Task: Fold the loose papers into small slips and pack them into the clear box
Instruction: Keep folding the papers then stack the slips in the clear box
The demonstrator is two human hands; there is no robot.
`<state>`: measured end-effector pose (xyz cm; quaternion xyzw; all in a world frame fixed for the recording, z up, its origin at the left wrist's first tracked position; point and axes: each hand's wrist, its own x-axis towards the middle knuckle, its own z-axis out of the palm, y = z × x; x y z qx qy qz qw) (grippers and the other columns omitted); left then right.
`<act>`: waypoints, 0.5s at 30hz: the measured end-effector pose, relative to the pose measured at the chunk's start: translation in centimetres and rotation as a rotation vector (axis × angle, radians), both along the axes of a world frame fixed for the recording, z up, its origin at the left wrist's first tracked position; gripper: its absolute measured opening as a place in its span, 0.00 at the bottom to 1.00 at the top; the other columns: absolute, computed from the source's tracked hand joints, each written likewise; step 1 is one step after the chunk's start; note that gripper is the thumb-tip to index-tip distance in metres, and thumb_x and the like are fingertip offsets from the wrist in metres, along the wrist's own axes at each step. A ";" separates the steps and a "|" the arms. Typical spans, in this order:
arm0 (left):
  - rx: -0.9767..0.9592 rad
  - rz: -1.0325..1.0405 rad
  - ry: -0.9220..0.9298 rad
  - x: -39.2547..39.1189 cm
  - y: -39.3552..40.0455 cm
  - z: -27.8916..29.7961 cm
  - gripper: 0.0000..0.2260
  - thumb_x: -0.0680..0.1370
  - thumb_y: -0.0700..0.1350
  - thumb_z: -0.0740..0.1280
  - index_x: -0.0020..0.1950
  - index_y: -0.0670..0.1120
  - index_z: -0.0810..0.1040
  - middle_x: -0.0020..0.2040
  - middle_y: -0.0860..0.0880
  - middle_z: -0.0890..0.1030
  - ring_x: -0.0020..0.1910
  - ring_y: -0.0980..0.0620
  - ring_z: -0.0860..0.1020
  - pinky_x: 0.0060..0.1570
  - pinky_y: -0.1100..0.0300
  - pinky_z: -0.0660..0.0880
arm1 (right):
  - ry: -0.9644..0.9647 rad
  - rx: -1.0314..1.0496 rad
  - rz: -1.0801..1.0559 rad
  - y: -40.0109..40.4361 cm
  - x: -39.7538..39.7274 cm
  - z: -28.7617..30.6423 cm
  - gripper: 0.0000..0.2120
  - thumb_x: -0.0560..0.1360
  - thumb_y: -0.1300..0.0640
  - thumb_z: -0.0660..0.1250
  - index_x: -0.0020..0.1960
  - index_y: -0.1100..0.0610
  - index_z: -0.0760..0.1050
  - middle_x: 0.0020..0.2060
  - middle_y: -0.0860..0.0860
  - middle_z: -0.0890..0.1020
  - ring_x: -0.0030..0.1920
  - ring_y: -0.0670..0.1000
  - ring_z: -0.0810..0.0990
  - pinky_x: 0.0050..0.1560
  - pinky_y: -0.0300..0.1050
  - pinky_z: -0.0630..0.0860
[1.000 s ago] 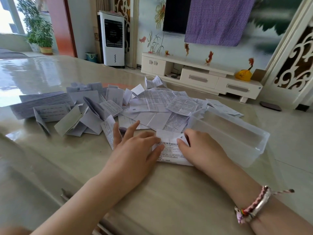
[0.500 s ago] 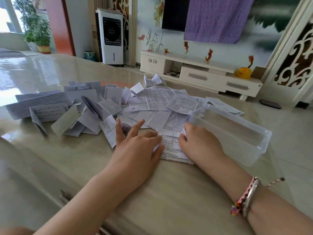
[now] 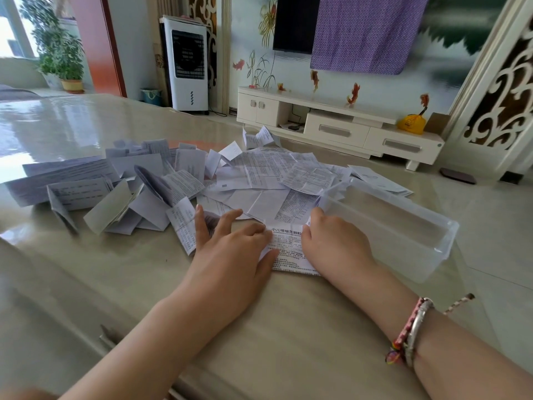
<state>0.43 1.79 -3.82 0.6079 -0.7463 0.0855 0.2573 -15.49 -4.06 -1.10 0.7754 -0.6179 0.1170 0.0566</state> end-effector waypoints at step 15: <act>0.068 0.050 -0.162 -0.9 -0.1 1.4 0.12 0.77 0.55 0.60 0.50 0.54 0.82 0.56 0.62 0.79 0.65 0.49 0.71 0.67 0.44 0.35 | 0.080 -0.063 -0.016 0.6 0.3 0.4 0.17 0.82 0.55 0.54 0.67 0.62 0.60 0.51 0.57 0.80 0.49 0.59 0.80 0.32 0.44 0.62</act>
